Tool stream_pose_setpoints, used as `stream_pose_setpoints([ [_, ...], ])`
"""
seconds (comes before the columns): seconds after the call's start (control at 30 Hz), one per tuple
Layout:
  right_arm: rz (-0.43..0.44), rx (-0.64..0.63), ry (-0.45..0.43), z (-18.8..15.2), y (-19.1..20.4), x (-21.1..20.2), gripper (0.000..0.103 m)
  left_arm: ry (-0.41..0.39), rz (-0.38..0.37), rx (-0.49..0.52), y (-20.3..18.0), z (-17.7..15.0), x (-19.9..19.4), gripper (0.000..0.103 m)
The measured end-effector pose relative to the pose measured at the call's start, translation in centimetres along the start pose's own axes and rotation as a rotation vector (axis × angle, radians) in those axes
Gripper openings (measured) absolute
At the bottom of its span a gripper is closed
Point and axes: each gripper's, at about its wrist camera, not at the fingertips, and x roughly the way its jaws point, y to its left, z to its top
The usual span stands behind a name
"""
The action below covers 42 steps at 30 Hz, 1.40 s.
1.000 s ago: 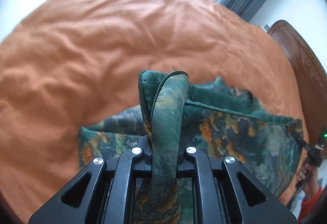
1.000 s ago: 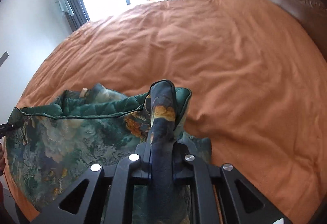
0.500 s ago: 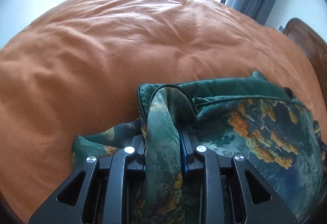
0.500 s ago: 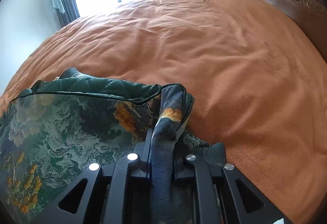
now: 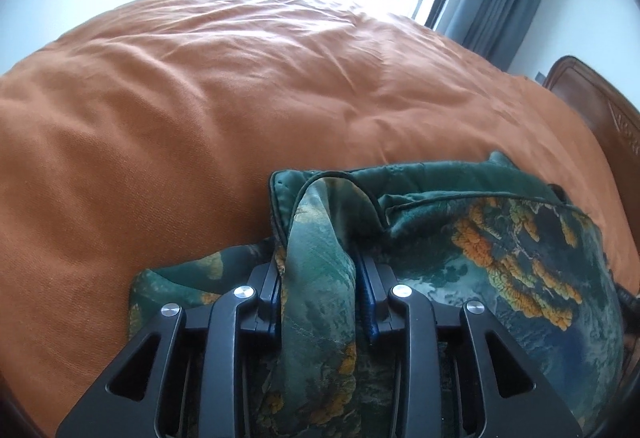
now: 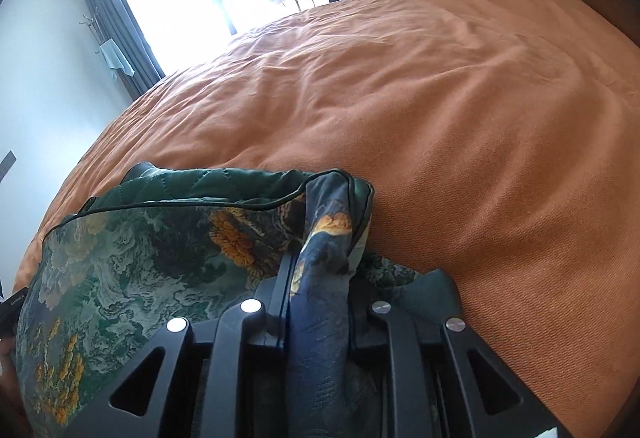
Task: Fold large clothes
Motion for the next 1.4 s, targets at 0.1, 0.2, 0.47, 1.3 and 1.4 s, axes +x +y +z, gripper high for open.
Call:
stream_pose_setpoints([
  [0.1, -0.004, -0.002, -0.005, 0.1, -0.1, 0.1, 0.020, -0.003, 0.005, -0.005, 0.1, 0.3, -1.0, 0.046],
  [0.2, -0.006, -0.001, -0.009, -0.1, -0.1, 0.0, 0.020, -0.003, 0.015, -0.049, 1.4, 1.7, -3.1, 0.084],
  [0.47, -0.008, 0.009, 0.027, 1.2, -0.1, -1.0, 0.037, -0.068, 0.187, -0.051, 5.0, 1.6, -10.7, 0.089],
  [1.3, -0.182, -0.243, -0.107, -12.4, 2.2, -18.4, 0.070, -0.085, 0.101, 0.056, -2.7, -12.2, -17.8, 0.098],
  [1.4, -0.196, -0.209, -0.217, -14.5, 2.7, -19.5, 0.070, -0.125, 0.120, 0.080, -3.7, -14.7, -18.1, 0.100],
])
